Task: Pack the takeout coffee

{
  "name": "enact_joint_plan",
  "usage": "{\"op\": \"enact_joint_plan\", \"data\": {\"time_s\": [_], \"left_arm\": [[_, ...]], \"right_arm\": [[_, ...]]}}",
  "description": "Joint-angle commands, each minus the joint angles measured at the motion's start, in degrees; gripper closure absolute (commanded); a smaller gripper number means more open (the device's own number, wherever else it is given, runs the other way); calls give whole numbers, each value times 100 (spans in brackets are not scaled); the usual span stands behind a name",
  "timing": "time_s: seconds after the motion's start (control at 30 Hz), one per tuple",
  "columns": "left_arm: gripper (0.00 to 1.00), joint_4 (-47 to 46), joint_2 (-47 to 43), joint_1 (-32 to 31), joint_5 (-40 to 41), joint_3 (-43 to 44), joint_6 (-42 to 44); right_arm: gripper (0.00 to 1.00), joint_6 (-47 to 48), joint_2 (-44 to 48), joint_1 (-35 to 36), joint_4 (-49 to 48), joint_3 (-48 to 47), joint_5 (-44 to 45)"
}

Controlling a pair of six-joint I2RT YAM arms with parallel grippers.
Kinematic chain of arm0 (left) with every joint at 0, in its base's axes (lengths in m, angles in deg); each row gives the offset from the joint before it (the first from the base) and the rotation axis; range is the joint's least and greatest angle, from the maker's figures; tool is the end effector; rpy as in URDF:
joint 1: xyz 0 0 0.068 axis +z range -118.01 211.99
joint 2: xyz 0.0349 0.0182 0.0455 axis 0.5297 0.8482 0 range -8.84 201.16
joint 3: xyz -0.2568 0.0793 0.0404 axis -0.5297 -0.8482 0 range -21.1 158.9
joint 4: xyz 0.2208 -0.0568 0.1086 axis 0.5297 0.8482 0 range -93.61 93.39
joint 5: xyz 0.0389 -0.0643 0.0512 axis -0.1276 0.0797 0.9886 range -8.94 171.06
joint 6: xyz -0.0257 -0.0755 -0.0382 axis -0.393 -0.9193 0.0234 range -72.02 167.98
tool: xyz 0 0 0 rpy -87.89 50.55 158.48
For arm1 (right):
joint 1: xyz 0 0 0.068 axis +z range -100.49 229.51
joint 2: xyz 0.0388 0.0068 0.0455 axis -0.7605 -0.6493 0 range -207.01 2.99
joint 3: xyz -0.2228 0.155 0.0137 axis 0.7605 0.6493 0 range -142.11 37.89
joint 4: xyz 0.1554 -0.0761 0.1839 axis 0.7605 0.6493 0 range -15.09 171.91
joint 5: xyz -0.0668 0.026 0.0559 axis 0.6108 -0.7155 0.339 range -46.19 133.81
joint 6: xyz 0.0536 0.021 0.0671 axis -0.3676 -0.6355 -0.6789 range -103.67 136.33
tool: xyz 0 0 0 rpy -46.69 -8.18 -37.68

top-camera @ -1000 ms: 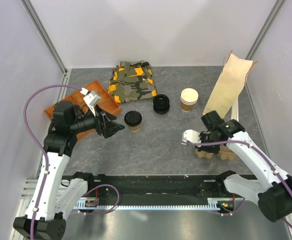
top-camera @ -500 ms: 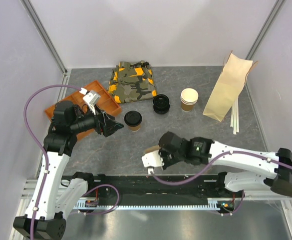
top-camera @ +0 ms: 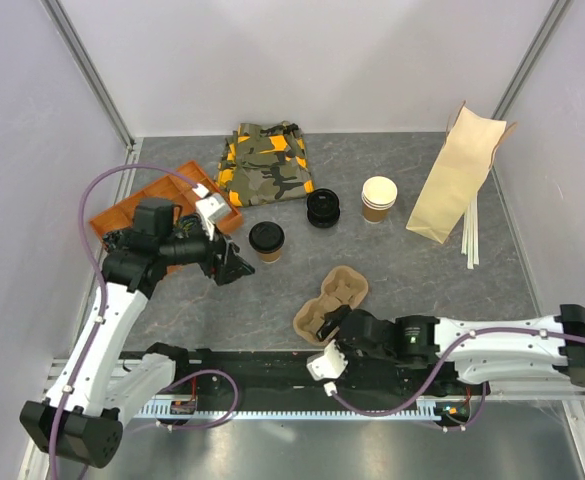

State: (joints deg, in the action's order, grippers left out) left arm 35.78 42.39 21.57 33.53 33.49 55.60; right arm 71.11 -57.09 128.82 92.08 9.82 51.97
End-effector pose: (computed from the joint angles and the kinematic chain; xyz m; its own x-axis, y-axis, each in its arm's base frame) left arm 0.1760 -0.0913 0.3174 -0.4794 0.1791 -0.8591 0.7792 0.5372 -0.3228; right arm 0.0517 0.2137 0.1525 0.6997 -0.6533 -0.2893 -0.6656 -0.4489 -0.5961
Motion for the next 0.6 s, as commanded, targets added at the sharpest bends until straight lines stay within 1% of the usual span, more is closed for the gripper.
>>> {"op": "enact_joint_plan", "data": {"time_s": [0.0, 0.03, 0.07, 0.1, 0.13, 0.17, 0.2, 0.23, 0.27, 0.3, 0.33, 0.37, 0.4, 0.43, 0.47, 0.5, 0.53, 0.57], "left_arm": [[16, 411, 116, -653, 392, 193, 1583], [15, 411, 194, -977, 463, 193, 1768], [14, 420, 247, -1163, 525, 236, 2170], [14, 411, 326, -1347, 647, 280, 2400], [13, 411, 536, -1723, 700, 333, 2637], [13, 411, 668, -1892, 727, 481, 3101], [12, 411, 844, -2042, 727, 570, 3323], [12, 420, 1011, -2348, 727, 684, 3525], [12, 428, 1413, -2499, 736, 867, 3962], [12, 420, 1608, -2640, 762, 948, 4202], [12, 437, 1810, -2893, 771, 1027, 4665], [12, 429, 2195, -3009, 763, 1149, 4879], [12, 402, 2373, -3106, 710, 1203, 5055], [12, 376, 2575, -3255, 640, 1273, 5265], [12, 332, 2734, -3291, 553, 1361, 5328], [12, 219, 3031, -3318, 325, 1379, 5416], [12, 200, 3130, -3361, 219, 1370, 5765], [8, 165, 3209, -3397, 174, 1292, 5986]], "right_arm": [[18, 33, 671, 163, 441, -469, 107], [11, -55, 873, 199, 654, -601, 80], [9, -125, 979, 234, 865, -742, 37], [7, -187, 1084, 295, 1259, -1030, 19], [2, -388, 1294, 313, 1437, -1181, 1], [2, -511, 1392, 339, 1595, -1339, -77], [2, -687, 1524, 348, 1866, -1706, -95], [2, -1237, 1560, 349, 1947, -1884, -70], [2, -1547, 1595, 340, 2044, -2251, 53], [2, -1959, 1604, 322, 2054, -2446, 132], [2, -2511, 1604, 166, 2054, -2631, 20], [2, -2804, 1595, -141, 2097, -2824, -216], [2, -3111, 1560, -674, 2037, -3122, -106], [2, -3419, 1534, -897, 1984, -3247, 35], [2, -4074, 1516, -1134, 1914, -3344, 106], [2, -4385, 1534, -1781, 1887, -3519, 141], [2, -4763, 1551, -2109, 1887, -3590, 89], [2, -5245, 1595, -2443, 1913, -3669, -42]]}}
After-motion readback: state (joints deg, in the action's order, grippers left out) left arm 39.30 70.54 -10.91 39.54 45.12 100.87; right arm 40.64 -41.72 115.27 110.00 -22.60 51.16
